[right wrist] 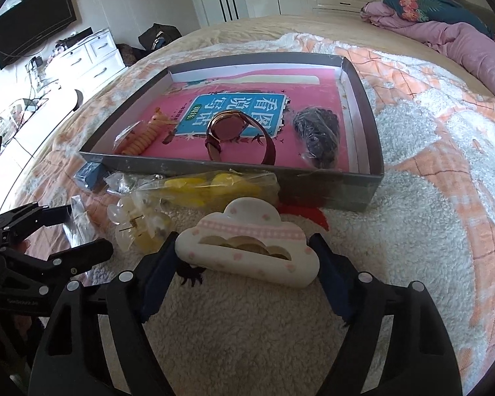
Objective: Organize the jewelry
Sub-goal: 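Grasp the clear plastic bag with left tool while right tool grasps white cloud clip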
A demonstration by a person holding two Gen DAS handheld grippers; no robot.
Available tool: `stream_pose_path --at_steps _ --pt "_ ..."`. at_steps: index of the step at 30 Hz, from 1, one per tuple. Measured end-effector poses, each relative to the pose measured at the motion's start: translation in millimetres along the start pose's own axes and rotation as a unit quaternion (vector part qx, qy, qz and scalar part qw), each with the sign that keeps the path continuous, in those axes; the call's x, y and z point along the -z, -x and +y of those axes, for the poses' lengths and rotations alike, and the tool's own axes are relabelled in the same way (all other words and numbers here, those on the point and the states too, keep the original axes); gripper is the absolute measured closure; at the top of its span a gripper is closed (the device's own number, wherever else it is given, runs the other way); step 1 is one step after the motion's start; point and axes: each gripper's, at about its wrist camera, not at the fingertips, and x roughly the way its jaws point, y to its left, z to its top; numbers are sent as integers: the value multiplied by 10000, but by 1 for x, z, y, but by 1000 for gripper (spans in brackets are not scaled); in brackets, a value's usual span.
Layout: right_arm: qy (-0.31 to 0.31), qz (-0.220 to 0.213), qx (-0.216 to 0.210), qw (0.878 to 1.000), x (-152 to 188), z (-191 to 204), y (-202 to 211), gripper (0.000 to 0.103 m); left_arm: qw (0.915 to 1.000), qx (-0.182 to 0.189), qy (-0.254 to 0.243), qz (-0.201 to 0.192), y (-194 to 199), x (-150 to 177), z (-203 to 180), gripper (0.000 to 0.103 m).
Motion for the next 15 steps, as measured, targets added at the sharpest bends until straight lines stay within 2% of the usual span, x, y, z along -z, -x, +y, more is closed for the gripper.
stream_pose_path --at_steps 8,15 --pt "-72 -97 -83 9999 11 -3 32 26 9996 133 67 -237 27 0 3 23" --pt "27 -348 -180 9992 5 5 68 26 9983 121 197 -536 58 -5 16 23"
